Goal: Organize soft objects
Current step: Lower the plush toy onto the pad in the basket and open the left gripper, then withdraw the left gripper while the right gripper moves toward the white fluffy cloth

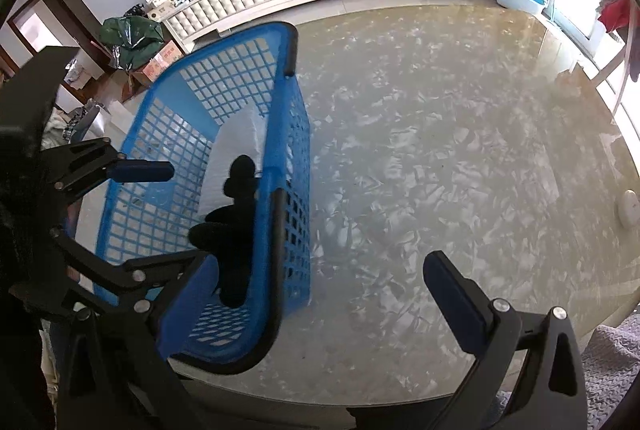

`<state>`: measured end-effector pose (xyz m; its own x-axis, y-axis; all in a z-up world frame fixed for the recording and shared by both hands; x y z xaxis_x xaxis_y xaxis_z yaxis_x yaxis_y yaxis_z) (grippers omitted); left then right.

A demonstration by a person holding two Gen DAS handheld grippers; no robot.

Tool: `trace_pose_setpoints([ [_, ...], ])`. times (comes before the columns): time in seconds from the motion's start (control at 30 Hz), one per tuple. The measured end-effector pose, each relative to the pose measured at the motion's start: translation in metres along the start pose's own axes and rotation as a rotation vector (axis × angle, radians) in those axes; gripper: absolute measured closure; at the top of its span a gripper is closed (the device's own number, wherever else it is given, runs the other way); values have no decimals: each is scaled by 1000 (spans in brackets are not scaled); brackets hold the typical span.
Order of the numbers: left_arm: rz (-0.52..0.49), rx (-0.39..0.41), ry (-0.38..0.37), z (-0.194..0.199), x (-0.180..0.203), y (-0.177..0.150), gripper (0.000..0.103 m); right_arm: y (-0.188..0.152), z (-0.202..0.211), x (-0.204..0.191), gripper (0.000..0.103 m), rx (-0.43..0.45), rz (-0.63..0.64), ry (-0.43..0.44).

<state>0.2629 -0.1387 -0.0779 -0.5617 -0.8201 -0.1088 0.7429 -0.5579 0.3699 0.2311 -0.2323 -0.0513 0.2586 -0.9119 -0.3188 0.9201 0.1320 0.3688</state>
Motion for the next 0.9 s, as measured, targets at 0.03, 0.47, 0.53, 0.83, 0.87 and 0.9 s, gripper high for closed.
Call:
trace_pose_setpoints([
  [0.03,3,13,22,8,-1,-3,15,0,3,-3,1,8,2,1],
  [0.47,190,78,96,61,-32,-43,0,-8,29,-39,1,74,52,-5],
  [0.53,219,93,98,68,-35,-49,0,-10,30,-45,1,82,60,-12],
  [0.83,320,138,114,94,-57,-81,0,-12,27,-82,1,97,125,-16],
  [0.87,328,142,118,97,-60,-85,0,-11,26,-86,1,98,131,-14],
  [0.9,340,146,121,100,-65,-90,0,-10,24,-91,1,98,141,-20],
])
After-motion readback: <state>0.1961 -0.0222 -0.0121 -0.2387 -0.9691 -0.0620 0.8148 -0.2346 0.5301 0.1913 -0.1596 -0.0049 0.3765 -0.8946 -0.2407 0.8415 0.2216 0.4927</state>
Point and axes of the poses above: each gripper's, at about its wrist camera, not at the fingertips, and z roughly against the way its jaws point, x to its right, y to its top, the point moved 7 cm from there along -z, roughly the way its jaws point, and after that the axes turned 5 degrees about y, right-handed, at the moved point
